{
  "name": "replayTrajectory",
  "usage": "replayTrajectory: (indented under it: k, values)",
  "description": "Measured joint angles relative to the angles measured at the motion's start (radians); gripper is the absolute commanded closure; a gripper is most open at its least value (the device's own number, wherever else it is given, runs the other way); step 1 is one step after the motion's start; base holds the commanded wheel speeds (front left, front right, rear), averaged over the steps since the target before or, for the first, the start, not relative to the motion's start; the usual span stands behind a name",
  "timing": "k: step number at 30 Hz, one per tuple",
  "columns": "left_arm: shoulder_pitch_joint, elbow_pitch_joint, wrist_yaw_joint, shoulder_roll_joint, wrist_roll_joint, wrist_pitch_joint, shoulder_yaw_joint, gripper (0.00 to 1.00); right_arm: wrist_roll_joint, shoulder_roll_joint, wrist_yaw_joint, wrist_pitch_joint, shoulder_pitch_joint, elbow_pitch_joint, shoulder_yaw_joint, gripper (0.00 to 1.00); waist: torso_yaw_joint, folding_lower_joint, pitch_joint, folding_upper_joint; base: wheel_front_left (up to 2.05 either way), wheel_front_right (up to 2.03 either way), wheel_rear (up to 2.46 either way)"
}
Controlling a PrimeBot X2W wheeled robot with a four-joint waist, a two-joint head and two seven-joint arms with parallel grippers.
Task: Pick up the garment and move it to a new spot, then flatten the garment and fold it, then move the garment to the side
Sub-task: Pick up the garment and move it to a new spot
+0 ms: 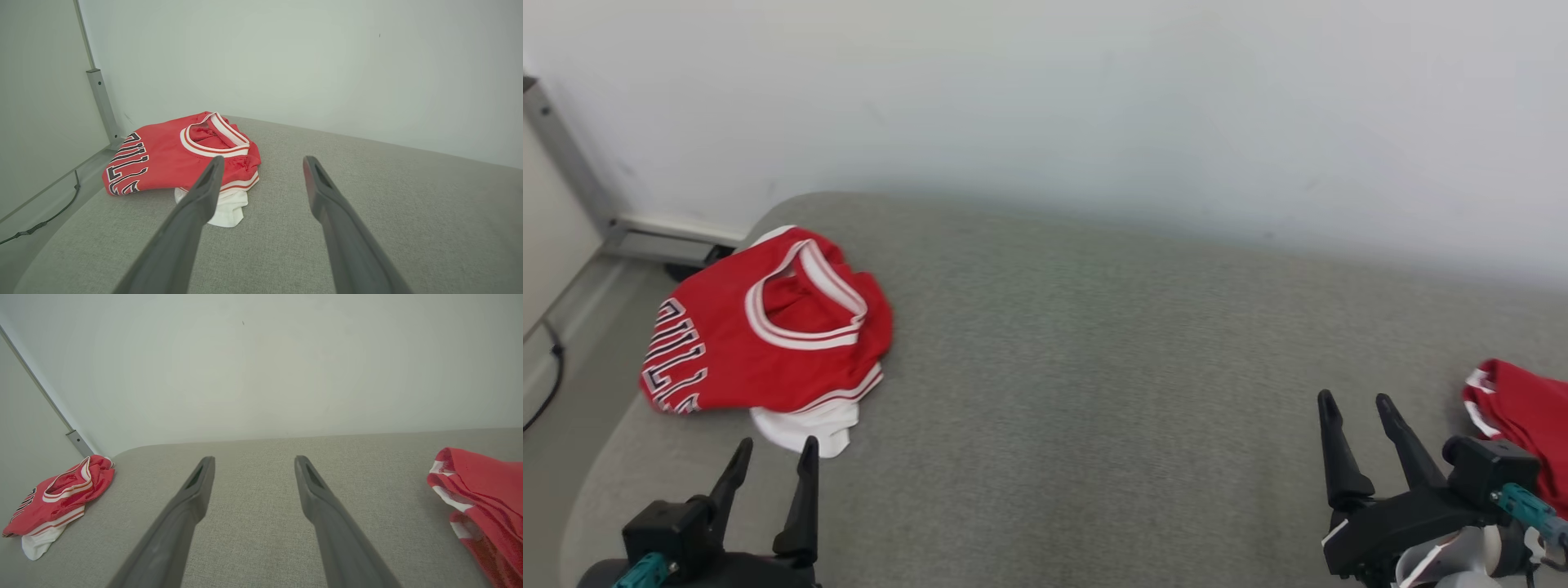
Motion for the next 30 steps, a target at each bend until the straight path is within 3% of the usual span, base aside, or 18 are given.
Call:
replayTrajectory:
  k: [17,23,25,30]
  values:
    - [0.017,-0.023,0.0,-0.005,-0.001,0.023,0.044,0.0,-0.006,0.003,0.004,0.023,-0.054,0.013,0.021,0.0,0.214,0.0,0.039,0.0,0.0,0.0,0.0]
    - [0.014,-0.017,-0.001,-0.01,-0.023,0.04,0.044,0.0,-0.009,0.011,0.006,0.024,-0.053,0.022,0.036,0.0,0.245,0.0,0.054,0.0,0.0,0.0,0.0]
    - [0.0,-0.003,-0.022,-0.009,-0.03,0.053,0.039,0.0,-0.01,0.011,0.008,0.027,-0.052,0.014,0.042,0.0,0.248,0.0,0.062,0.0,0.0,0.0,0.0]
    - [-0.151,0.09,-0.041,-0.041,-0.091,0.139,0.047,0.0,-0.032,-0.005,0.01,0.053,-0.053,-0.037,0.06,0.0,0.251,0.0,0.097,0.0001,0.0,0.0,0.0]
